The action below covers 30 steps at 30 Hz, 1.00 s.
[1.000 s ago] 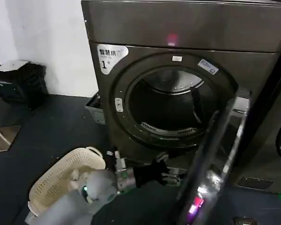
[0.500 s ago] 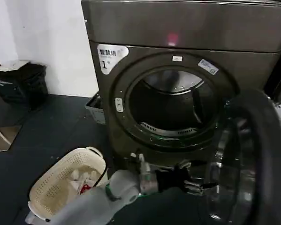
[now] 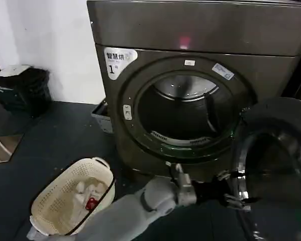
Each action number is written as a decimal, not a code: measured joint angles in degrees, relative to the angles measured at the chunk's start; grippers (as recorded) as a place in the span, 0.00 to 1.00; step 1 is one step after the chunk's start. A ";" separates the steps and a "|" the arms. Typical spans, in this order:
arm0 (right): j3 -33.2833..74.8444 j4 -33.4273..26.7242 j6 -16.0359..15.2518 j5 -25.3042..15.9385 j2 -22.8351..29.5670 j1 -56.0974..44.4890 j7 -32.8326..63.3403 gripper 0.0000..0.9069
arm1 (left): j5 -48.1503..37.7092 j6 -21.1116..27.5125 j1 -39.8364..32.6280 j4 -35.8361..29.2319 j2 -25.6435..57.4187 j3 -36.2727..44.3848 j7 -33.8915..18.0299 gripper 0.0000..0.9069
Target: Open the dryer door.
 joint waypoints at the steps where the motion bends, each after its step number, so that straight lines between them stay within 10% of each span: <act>1: 0.43 0.07 -0.12 -0.01 -0.09 -0.03 0.00 1.00 | 0.02 0.00 -0.20 0.60 -0.59 0.21 -0.19 1.00; 30: 5.03 -1.88 -0.10 1.06 -2.26 -1.92 -1.02 1.00 | 0.69 -0.50 -4.46 10.68 -13.60 2.16 -2.45 1.00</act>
